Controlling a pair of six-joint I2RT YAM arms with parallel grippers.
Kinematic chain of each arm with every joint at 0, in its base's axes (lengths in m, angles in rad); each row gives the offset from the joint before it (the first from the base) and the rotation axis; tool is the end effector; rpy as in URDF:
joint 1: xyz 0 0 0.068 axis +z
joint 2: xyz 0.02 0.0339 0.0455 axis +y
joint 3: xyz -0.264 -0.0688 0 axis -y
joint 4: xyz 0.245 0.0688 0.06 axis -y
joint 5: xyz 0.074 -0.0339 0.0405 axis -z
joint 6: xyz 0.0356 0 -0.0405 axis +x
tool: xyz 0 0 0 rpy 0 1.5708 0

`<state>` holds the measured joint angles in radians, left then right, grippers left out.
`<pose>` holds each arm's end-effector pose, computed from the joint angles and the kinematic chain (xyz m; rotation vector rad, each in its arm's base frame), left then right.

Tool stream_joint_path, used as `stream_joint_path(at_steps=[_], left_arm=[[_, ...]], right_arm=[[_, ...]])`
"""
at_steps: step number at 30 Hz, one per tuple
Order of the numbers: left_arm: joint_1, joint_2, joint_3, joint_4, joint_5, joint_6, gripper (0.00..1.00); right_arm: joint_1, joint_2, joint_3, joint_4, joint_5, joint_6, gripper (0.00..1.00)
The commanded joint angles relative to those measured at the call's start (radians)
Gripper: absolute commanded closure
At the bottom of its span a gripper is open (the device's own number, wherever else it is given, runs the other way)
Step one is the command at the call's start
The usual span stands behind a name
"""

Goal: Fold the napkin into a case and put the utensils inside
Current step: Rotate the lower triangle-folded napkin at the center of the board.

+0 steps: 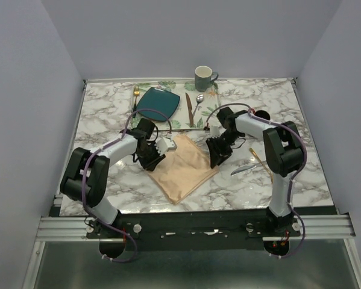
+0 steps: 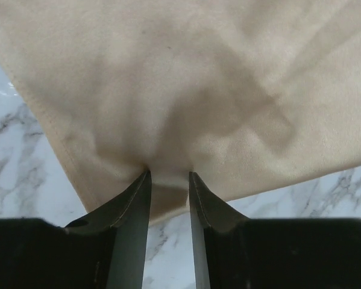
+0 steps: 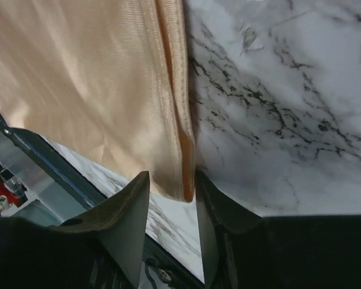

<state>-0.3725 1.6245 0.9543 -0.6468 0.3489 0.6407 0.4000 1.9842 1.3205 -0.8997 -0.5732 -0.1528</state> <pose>0.2661 -0.1170 0.1679 1.4197 2.4282 -0.4432 0.3211 0.1567 0.1477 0.8094 -2.8417 -0.8655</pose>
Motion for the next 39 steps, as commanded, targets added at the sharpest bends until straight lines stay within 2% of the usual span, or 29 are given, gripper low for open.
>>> stream_joint_path(at_steps=[1,4,6,11,13,17,19,21,25,30,37,39], left_arm=[[-0.074,-0.083,-0.069,-0.074,0.001,0.008,0.63],[-0.118,-0.133,-0.1,-0.073,-0.01,-0.018,0.62],[-0.118,-0.176,-0.089,-0.056,0.011,-0.08,0.6],[-0.147,-0.291,-0.069,0.094,0.116,-0.238,0.5],[-0.19,-0.302,-0.063,0.168,0.107,-0.326,0.5],[-0.319,-0.265,-0.045,0.252,0.116,-0.501,0.36],[-0.38,-0.238,-0.055,0.318,0.03,-0.579,0.38],[-0.466,-0.206,-0.061,0.346,-0.049,-0.63,0.44],[-0.562,-0.176,-0.063,0.365,-0.105,-0.679,0.51],[-0.615,-0.129,-0.048,0.345,-0.162,-0.702,0.51],[-0.674,-0.094,-0.051,0.358,-0.188,-0.724,0.44],[-0.675,-0.083,-0.051,0.361,-0.197,-0.73,0.44]], right_arm=[[-0.001,0.073,0.126,-0.025,0.006,-0.011,0.57],[-0.004,0.104,0.195,-0.064,0.016,-0.036,0.58],[-0.012,0.047,0.184,-0.079,0.012,-0.045,0.57],[-0.064,-0.128,0.03,-0.073,-0.024,-0.005,0.48],[-0.081,-0.186,-0.029,-0.064,-0.03,0.03,0.46],[-0.099,-0.205,-0.133,-0.001,-0.043,0.091,0.47],[-0.115,-0.188,-0.159,0.03,-0.047,0.125,0.5],[-0.119,-0.171,-0.165,0.079,-0.053,0.147,0.53],[-0.131,-0.111,-0.15,0.122,-0.074,0.212,0.56],[-0.135,-0.084,-0.171,0.185,-0.096,0.286,0.6],[-0.135,-0.05,-0.181,0.212,-0.091,0.314,0.64],[-0.135,-0.045,-0.184,0.214,-0.08,0.314,0.68]])
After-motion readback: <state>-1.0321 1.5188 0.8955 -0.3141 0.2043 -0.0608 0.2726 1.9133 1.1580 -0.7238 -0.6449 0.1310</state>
